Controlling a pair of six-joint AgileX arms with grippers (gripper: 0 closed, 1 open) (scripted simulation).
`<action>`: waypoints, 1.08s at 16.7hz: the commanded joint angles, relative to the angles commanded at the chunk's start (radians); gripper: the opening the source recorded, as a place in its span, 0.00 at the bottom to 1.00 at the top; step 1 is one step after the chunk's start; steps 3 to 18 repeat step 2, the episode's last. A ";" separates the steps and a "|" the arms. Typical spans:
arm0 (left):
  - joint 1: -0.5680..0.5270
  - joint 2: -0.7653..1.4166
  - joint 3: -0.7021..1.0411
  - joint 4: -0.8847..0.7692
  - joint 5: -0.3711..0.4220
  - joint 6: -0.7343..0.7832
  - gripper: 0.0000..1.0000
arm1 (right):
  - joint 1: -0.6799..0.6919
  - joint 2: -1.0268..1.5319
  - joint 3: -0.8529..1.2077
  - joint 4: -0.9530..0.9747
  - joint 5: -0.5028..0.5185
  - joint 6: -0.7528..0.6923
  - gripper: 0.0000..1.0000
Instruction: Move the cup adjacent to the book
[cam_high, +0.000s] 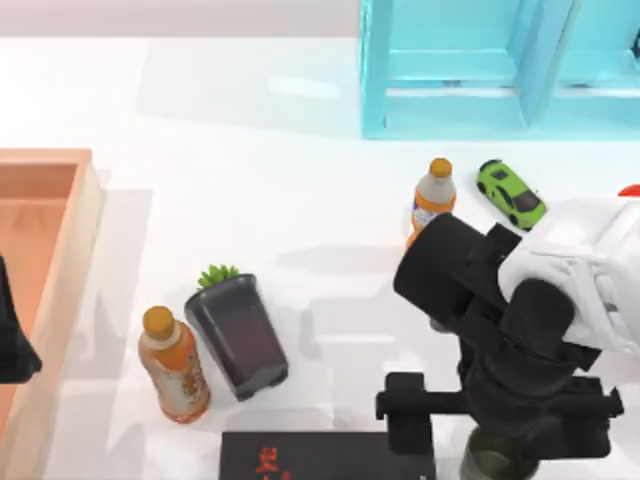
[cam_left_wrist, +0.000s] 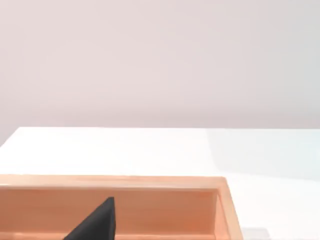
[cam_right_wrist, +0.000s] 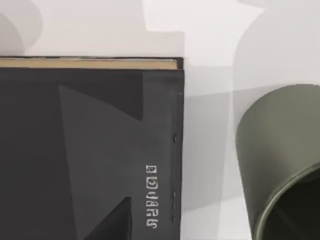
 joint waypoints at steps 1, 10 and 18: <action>0.000 0.000 0.000 0.000 0.000 0.000 1.00 | 0.000 0.000 0.000 0.000 0.000 0.000 1.00; 0.000 0.000 0.000 0.000 0.000 0.000 1.00 | 0.000 0.000 0.000 0.000 0.000 0.000 1.00; 0.000 0.000 0.000 0.000 0.000 0.000 1.00 | 0.000 0.000 0.000 0.000 0.000 0.000 1.00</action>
